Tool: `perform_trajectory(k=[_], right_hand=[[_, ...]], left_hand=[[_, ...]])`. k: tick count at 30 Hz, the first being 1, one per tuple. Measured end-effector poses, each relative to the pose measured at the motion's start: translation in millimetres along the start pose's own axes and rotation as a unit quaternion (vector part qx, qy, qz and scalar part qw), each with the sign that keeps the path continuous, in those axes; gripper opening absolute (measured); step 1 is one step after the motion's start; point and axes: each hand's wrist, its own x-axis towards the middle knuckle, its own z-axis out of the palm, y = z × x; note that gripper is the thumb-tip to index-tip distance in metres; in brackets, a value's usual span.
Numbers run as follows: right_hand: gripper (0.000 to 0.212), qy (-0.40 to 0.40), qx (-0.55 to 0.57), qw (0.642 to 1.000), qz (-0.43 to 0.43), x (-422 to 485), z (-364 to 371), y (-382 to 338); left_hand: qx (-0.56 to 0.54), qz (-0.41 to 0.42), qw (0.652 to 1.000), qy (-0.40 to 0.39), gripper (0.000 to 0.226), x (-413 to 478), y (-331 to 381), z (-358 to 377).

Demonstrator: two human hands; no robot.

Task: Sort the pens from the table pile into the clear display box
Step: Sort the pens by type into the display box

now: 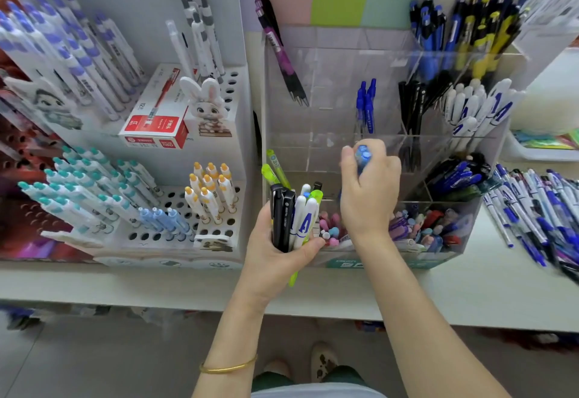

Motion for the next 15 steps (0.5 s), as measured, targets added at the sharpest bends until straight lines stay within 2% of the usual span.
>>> perform_trajectory(k=[5,9,11,13,15], right_hand=[[0.016,-0.175,-0.054,0.983,-0.018,4,0,4],[0.045,-0.253,-0.035,0.967,0.023,7,-6,0],[0.048,-0.244,-0.006,0.969,0.031,7,-18,-3],[0.029,-0.190,0.046,0.980,0.026,6,-34,-7],[0.012,-0.172,0.162,0.971,0.042,3,-50,-17]], left_hand=[[-0.018,0.002,1.000,-0.002,0.050,1,3,4],[-0.031,-0.018,0.999,-0.010,0.047,1,8,10],[-0.042,-0.031,0.999,-0.013,0.047,2,9,15],[-0.061,-0.047,0.997,-0.007,0.042,4,10,22],[-0.075,-0.065,0.995,0.006,0.037,6,12,31]])
